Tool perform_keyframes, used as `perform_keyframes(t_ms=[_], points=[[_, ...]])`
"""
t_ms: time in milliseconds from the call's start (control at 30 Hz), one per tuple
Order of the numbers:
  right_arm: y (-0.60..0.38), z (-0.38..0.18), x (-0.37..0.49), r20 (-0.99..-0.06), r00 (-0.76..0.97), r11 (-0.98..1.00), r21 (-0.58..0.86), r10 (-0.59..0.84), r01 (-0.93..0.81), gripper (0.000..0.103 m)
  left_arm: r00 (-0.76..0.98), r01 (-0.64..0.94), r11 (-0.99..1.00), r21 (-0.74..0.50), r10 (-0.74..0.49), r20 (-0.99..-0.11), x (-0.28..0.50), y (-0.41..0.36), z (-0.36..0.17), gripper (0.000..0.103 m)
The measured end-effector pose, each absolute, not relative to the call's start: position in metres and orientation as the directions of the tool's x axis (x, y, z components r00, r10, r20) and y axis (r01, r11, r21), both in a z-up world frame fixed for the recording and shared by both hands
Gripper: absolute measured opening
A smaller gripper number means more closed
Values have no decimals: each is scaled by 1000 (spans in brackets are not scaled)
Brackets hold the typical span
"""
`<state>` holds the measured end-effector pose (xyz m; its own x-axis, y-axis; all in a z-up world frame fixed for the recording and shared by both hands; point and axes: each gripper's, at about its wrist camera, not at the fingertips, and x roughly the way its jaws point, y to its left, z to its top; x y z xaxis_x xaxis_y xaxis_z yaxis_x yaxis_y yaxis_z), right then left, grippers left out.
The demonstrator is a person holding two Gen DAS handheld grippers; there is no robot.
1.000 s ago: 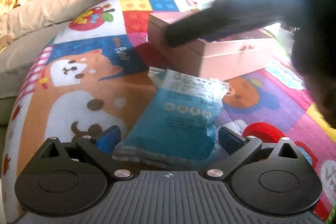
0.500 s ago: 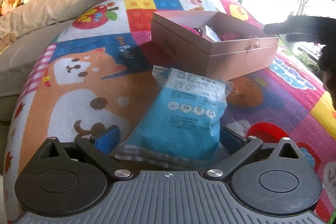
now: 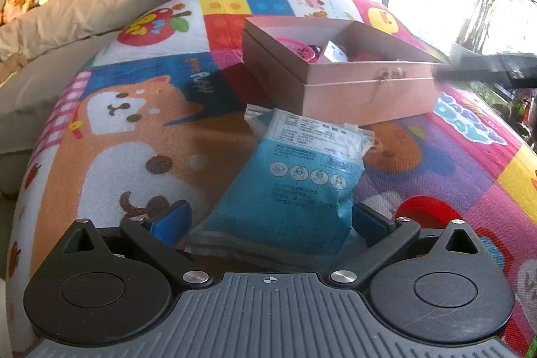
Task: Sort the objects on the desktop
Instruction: 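Move the right tool toward the red lid and grasp it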
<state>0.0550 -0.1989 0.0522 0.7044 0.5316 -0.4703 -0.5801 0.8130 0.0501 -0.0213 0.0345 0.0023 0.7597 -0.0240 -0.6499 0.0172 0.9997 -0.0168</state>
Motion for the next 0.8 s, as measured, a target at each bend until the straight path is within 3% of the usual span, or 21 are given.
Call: perform_keyframes(t_ms=[267, 467, 533, 633, 700, 800], points=[[-163, 19, -8, -635, 572, 654, -135, 520, -744, 94, 758, 9, 1000, -23, -22, -652, -21, 36, 3, 103], [-177, 10, 4, -591, 740, 735, -336, 322, -589, 94, 747, 14, 1000, 17, 1, -665, -19, 31, 2, 103], [-190, 13, 10, -588, 750, 776, -304, 303, -552, 94, 747, 12, 1000, 19, 4, -665, -19, 30, 2, 103], [-210, 25, 12, -613, 662, 784, -106, 432, -611, 96, 747, 12, 1000, 21, 5, -665, -19, 30, 2, 103], [-212, 29, 8, -619, 594, 751, -10, 514, -660, 103, 746, 12, 1000, 23, 6, -666, -19, 30, 2, 103], [-202, 23, 1, -633, 547, 712, 11, 548, -702, 103, 745, 19, 999, 30, 6, -667, -20, 27, 5, 103]])
